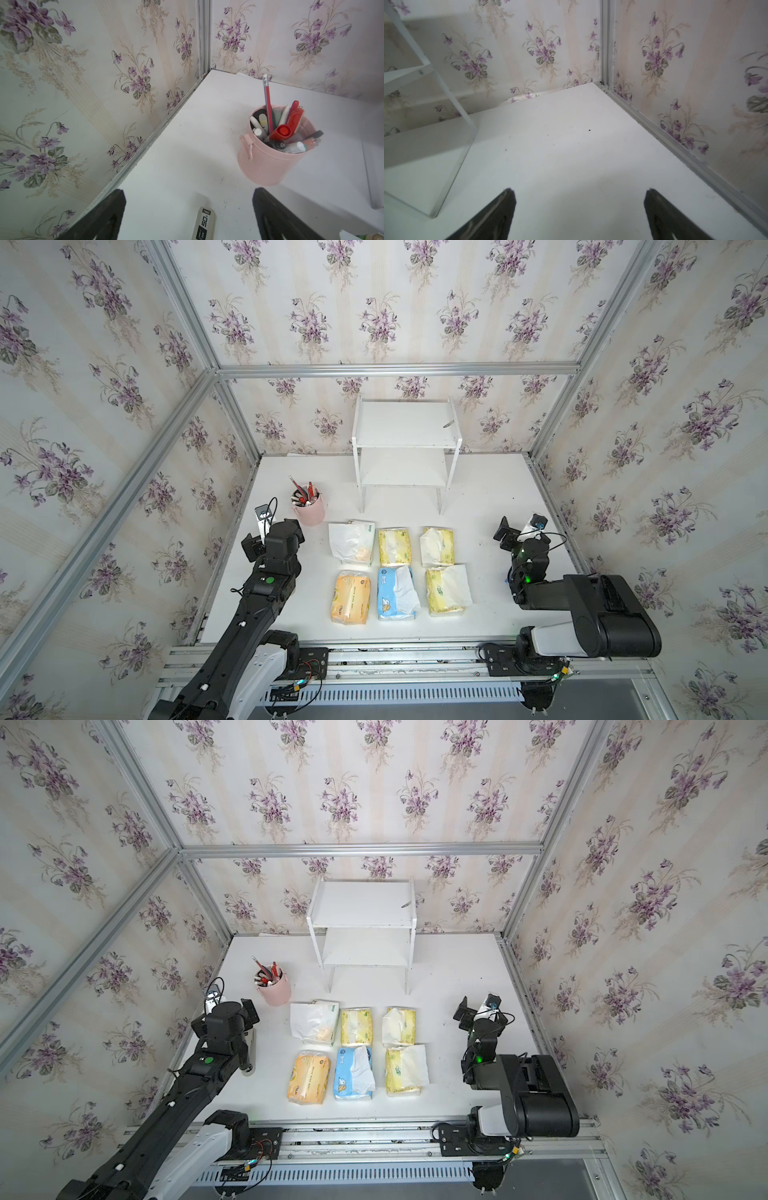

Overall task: Remove the tissue boxes from the shelf
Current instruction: Reset both arms

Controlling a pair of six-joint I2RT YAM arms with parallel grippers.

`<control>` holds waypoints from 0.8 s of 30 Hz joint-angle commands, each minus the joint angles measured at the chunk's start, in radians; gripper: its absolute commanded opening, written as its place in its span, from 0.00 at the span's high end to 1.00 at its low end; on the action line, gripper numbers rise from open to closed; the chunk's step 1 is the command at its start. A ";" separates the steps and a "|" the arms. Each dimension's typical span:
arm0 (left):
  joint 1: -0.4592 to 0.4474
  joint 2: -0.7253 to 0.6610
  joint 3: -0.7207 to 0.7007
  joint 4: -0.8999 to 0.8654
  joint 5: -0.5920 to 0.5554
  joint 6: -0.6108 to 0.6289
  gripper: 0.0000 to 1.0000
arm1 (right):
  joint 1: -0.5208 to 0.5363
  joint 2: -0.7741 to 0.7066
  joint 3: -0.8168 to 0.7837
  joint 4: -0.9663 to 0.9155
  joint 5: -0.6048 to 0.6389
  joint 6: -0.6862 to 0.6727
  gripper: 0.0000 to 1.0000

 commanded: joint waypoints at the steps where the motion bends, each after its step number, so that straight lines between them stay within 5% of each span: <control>1: 0.022 0.028 -0.025 0.104 0.060 0.029 0.01 | -0.002 0.092 -0.017 0.270 -0.106 -0.032 0.00; 8: 0.107 0.200 -0.087 0.399 0.237 0.135 0.01 | -0.002 0.083 0.058 0.097 -0.148 -0.046 0.00; 24: 0.148 0.597 -0.186 0.928 0.507 0.223 0.01 | -0.002 0.085 0.053 0.132 -0.151 -0.047 0.00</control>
